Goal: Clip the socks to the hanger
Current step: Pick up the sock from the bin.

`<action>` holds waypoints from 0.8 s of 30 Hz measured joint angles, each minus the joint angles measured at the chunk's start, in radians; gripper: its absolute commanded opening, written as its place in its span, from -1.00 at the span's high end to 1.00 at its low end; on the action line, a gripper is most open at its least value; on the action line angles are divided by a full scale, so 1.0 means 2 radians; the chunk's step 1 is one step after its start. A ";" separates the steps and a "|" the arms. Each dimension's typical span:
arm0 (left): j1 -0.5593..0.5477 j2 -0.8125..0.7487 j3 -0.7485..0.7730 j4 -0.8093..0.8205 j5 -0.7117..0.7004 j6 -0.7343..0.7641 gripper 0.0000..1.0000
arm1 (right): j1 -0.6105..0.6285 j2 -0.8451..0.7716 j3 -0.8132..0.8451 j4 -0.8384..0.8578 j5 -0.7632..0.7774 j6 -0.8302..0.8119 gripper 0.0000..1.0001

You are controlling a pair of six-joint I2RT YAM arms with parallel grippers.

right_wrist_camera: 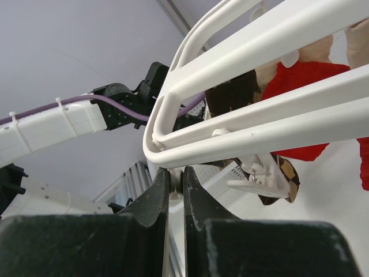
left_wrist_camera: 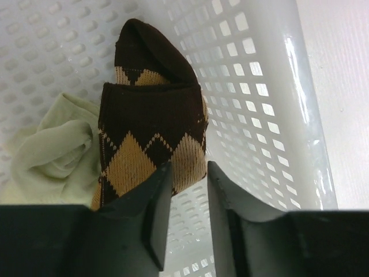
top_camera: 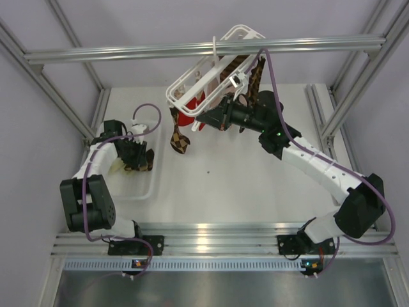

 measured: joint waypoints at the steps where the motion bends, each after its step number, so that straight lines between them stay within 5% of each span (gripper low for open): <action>1: 0.000 0.002 0.000 0.002 -0.002 -0.004 0.13 | 0.000 0.001 0.000 0.000 0.000 0.000 1.00; 5: -0.001 0.004 0.000 0.020 -0.018 -0.023 -0.04 | 0.000 0.005 0.001 0.000 0.001 0.000 1.00; 17: -0.044 0.016 -0.023 0.085 -0.099 -0.037 -0.05 | 0.000 0.006 0.001 0.000 0.000 0.000 1.00; 22: -0.053 0.052 -0.023 0.094 -0.125 -0.047 0.80 | 0.001 0.006 0.001 -0.001 0.001 -0.001 1.00; 24: -0.053 0.056 -0.023 0.095 -0.131 -0.052 0.91 | 0.001 0.006 0.004 -0.001 0.001 -0.002 1.00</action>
